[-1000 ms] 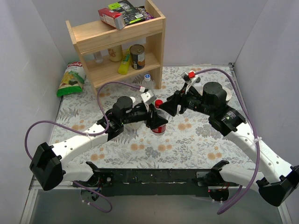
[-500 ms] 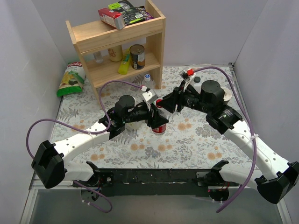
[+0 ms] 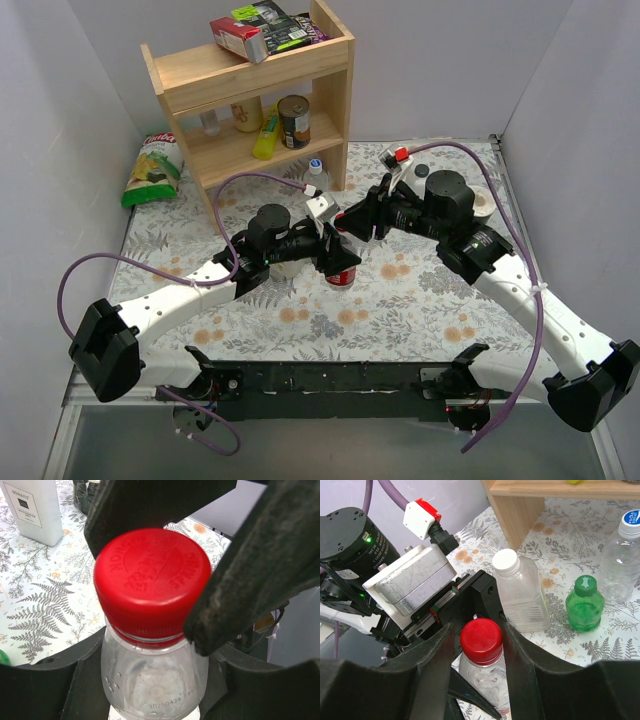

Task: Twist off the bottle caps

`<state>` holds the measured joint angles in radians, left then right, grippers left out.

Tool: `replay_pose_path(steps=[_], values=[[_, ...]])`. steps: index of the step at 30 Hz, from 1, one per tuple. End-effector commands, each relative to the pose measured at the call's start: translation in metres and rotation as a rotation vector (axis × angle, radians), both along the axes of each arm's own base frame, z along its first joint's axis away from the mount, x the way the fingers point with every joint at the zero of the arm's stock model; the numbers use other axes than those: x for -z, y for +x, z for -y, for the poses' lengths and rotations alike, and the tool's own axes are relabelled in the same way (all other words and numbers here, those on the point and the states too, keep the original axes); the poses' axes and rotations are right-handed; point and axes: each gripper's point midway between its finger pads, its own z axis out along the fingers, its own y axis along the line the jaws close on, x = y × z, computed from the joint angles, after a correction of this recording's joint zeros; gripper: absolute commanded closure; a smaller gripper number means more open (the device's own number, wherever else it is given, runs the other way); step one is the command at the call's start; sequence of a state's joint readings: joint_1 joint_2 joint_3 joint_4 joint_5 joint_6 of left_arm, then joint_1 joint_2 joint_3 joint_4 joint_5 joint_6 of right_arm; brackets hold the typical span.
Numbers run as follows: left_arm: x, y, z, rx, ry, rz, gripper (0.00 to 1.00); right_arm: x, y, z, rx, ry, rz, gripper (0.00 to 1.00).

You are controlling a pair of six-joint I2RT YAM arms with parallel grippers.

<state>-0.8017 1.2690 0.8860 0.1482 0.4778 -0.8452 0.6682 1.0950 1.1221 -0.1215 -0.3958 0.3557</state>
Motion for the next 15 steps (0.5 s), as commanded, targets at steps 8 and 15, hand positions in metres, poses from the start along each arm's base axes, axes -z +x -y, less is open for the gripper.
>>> replay_pose_path(steps=[8, 15], values=[[-0.0288, 0.0027, 0.0037, -0.005, -0.050, 0.049, 0.72, -0.0146, -0.0030, -0.0021, -0.028, 0.009, 0.053, 0.48], [-0.0296, 0.0020, 0.0034, -0.003, -0.053, 0.051, 0.72, -0.0136, -0.0006, 0.0000, -0.011, 0.000, 0.061, 0.55]])
